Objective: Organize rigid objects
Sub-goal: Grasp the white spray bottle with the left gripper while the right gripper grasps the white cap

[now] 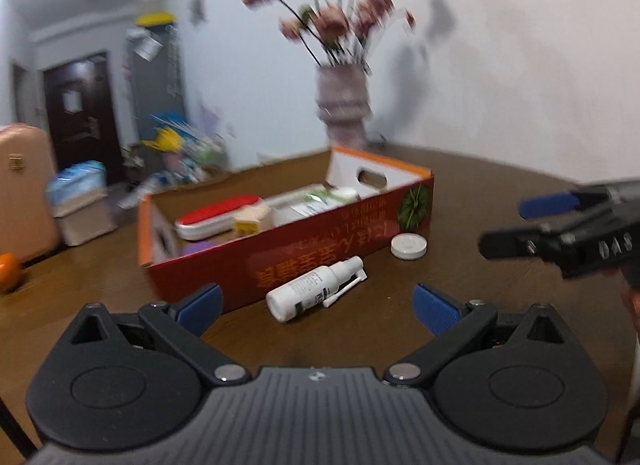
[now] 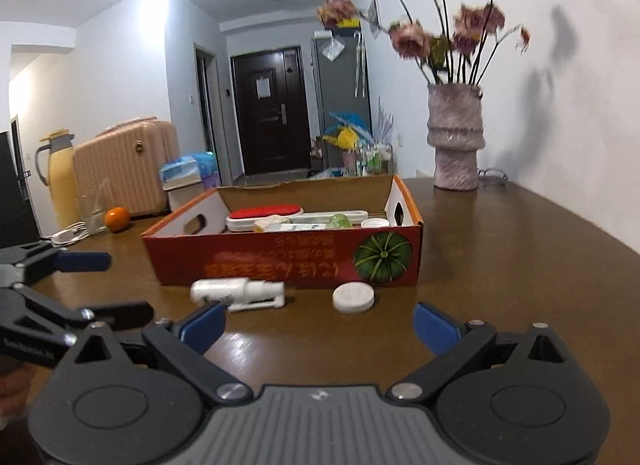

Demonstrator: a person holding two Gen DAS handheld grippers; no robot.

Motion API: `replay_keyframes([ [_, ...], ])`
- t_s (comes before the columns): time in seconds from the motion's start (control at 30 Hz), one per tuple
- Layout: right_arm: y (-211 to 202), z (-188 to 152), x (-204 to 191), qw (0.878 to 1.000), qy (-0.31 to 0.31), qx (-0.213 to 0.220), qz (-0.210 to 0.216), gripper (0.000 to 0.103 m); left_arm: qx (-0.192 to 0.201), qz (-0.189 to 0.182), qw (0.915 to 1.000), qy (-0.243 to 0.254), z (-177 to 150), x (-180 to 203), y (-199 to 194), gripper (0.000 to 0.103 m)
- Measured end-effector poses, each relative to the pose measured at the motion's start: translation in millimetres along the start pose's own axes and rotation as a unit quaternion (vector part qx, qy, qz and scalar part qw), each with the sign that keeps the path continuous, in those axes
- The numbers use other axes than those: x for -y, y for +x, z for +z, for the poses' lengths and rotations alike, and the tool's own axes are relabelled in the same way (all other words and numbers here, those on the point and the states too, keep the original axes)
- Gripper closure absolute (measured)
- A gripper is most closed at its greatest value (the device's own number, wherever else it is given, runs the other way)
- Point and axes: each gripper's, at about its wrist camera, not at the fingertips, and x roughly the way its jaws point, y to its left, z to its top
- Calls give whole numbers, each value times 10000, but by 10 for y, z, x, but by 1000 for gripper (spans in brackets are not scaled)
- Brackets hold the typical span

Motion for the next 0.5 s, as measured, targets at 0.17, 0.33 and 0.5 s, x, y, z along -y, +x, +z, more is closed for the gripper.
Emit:
replay_keyframes([
  [0.17, 604, 244, 212, 9987, 266, -431, -45, 16, -397, -452, 9981, 142, 95, -171, 560, 0],
  [0.33, 1024, 282, 219, 9967, -14, -799, -140, 31, -733, -946, 9928, 20, 61, -253, 927, 8],
  [0.5, 1245, 185, 222, 9941, -30, -1064, -189, 45, -967, -1380, 9847, -447, 69, -392, 1104, 23],
])
